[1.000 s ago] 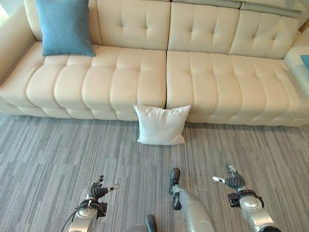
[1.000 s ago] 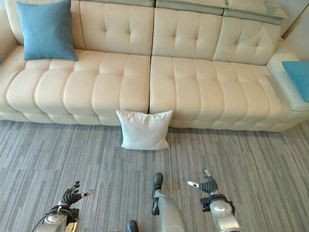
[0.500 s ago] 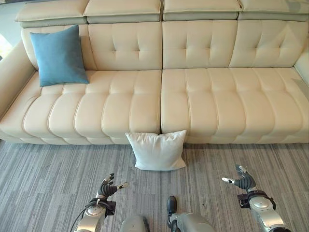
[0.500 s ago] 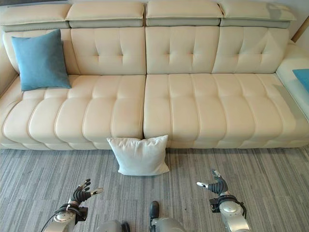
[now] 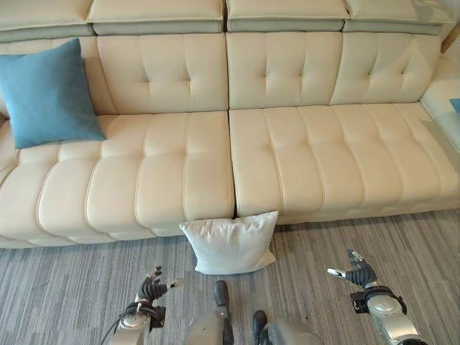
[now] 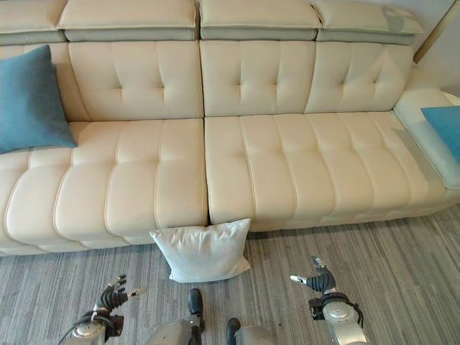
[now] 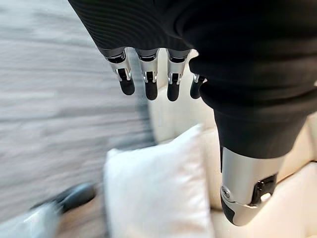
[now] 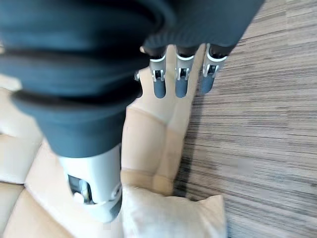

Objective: Pick up all the scattered cushions and arrange them neatly on the sofa.

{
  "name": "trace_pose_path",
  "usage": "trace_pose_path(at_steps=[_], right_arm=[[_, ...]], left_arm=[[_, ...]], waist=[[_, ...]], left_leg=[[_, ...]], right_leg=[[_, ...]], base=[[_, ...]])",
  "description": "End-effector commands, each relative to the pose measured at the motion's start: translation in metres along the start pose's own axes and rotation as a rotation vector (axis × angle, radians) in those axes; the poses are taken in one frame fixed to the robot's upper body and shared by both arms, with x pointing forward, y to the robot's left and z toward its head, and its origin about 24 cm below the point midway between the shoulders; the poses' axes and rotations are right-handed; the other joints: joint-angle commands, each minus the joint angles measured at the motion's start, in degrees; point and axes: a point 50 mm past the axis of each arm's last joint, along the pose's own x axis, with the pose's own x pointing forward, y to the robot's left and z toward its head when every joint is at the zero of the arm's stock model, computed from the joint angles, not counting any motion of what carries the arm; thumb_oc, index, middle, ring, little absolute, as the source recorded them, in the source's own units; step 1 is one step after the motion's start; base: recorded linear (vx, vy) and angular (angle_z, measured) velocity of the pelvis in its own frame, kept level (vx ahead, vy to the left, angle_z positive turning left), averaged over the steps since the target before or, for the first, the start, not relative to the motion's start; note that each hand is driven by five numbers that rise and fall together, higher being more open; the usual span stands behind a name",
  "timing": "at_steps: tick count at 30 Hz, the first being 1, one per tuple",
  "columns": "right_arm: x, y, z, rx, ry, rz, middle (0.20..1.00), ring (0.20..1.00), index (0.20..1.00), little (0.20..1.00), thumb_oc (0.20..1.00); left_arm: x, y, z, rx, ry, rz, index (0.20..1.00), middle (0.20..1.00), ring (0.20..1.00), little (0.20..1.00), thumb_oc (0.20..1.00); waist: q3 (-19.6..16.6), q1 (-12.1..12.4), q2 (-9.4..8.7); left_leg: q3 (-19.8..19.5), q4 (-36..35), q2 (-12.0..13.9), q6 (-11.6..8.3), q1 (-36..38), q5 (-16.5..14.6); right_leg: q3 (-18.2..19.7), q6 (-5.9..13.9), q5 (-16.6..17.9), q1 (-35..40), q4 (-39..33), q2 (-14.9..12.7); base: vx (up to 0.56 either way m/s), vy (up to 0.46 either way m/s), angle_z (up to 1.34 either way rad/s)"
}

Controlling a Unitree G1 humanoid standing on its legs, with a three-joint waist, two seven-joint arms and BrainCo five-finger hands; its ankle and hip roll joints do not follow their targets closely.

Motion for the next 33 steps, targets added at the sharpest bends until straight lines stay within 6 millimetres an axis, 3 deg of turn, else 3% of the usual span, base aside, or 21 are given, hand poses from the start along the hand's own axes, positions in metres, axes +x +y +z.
trace_pose_path(at_steps=[1,5,11,17,19,20,22,23,25,29,33], right_arm=[[0.006,0.0,0.022,-0.027,-0.091,0.0,1.0,1.0,1.0,1.0,1.0],[0.007,-0.004,0.019,-0.051,-0.076,-0.008,1.0,1.0,1.0,1.0,1.0],[0.01,-0.009,0.021,-0.087,-0.077,-0.023,1.0,1.0,1.0,1.0,1.0],[0.029,-0.021,0.06,-0.113,-0.164,-0.087,1.0,1.0,1.0,1.0,1.0],[0.039,-0.028,0.083,-0.133,-0.205,-0.117,1.0,1.0,1.0,1.0,1.0],[0.04,-0.028,0.083,-0.133,-0.206,-0.117,1.0,1.0,1.0,1.0,1.0],[0.047,-0.039,0.106,-0.115,-0.242,-0.16,1.0,1.0,1.0,1.0,1.0],[0.051,-0.047,0.129,-0.087,-0.285,-0.197,1.0,1.0,1.0,1.0,1.0],[0.053,-0.05,0.139,-0.073,-0.298,-0.21,1.0,1.0,1.0,1.0,1.0],[0.055,-0.059,0.191,-0.042,-0.407,-0.255,1.0,1.0,1.0,1.0,1.0],[0.048,-0.046,0.255,0.014,-0.556,-0.241,1.0,1.0,1.0,1.0,1.0]], left_arm=[[0.001,0.019,0.012,0.002,-0.067,0.062,1.0,1.0,1.0,1.0,1.0],[0.002,0.022,0.013,0.008,-0.063,0.074,1.0,1.0,1.0,1.0,1.0],[0.004,0.028,0.013,-0.006,-0.061,0.106,1.0,1.0,1.0,1.0,1.0],[0.019,0.041,0.051,-0.025,-0.15,0.179,1.0,1.0,1.0,1.0,1.0],[0.027,0.045,0.071,-0.032,-0.189,0.2,1.0,1.0,1.0,1.0,1.0],[0.027,0.045,0.071,-0.032,-0.19,0.2,1.0,1.0,1.0,1.0,1.0],[0.032,0.048,0.09,-0.045,-0.227,0.22,1.0,1.0,1.0,1.0,1.0],[0.036,0.048,0.109,-0.057,-0.27,0.224,1.0,1.0,1.0,1.0,1.0],[0.037,0.049,0.119,-0.062,-0.29,0.235,1.0,1.0,1.0,1.0,1.0],[0.038,0.059,0.174,-0.059,-0.427,0.26,1.0,1.0,1.0,1.0,1.0],[0.032,0.062,0.232,-0.065,-0.554,0.284,1.0,1.0,1.0,1.0,1.0]], waist=[[0.24,0.4,-1.14],[0.96,-0.25,-1.65],[0.92,0.48,-1.83],[5.83,1.9,-1.26],[8.0,2.17,-0.81],[7.9,2.13,-0.81],[8.94,1.74,-0.64],[9.97,1.12,-0.38],[10.24,0.78,-0.35],[10.98,-0.14,0.08],[10.6,-0.57,0.47]], left_leg=[[-2.91,6.69,0.96,-4.73,-0.02,-8.01],[-4.17,7.5,-0.39,-5.05,1.17,-9.53],[-4.82,8.47,-0.19,-5.97,-0.72,-9.55],[-6.83,16.56,1.24,-7.4,-13.55,-9.73],[-7.38,20.15,1.59,-7.96,-19.18,-11.06],[-7.4,20.27,1.59,-7.96,-19.41,-11.1],[-7.01,23.17,2.23,-8.14,-25.09,-11.0],[-6.52,26.1,3.03,-8.19,-30.28,-11.19],[-6.21,28.17,3.45,-8.09,-33.63,-11.57],[-6.41,36.99,4.32,-7.33,-47.03,-13.29],[-6.79,44.17,4.64,-6.54,-57.71,-15.37]], right_leg=[[0.31,2.33,8.3,0.15,-8.31,-1.98],[-0.31,2.38,9.4,0.6,-16.97,-2.07],[-1.64,1.57,9.47,1.29,-19.33,-1.98],[-3.71,-0.58,8.14,-8.15,-14.25,-2.52],[-4.23,-0.73,5.67,-14.32,-9.31,-2.48],[-4.24,-0.74,5.62,-14.54,-9.19,-2.5],[-4.31,-1.07,5.18,-20.64,-5.8,-2.83],[-3.78,-1.39,4.94,-26.09,-2.69,-3.12],[-3.49,-1.48,4.69,-29.78,-0.39,-3.21],[-1.7,-2.44,2.93,-43.32,8.57,-3.34],[0.23,-3.41,0.76,-53.67,15.63,-3.53]], base=[[0.17,0.007,-0.21],[0.14,-0.058,0.16],[0.01,-0.106,0.25],[-0.16,-0.117,0.24],[-0.07,-0.113,0.11],[-0.07,-0.091,0.12],[-0.16,-0.029,0.14],[-0.2,0.005,0.1],[-0.11,0.023,0.03],[-0.07,0.008,-0.04],[0.01,0.006,-0.02]])
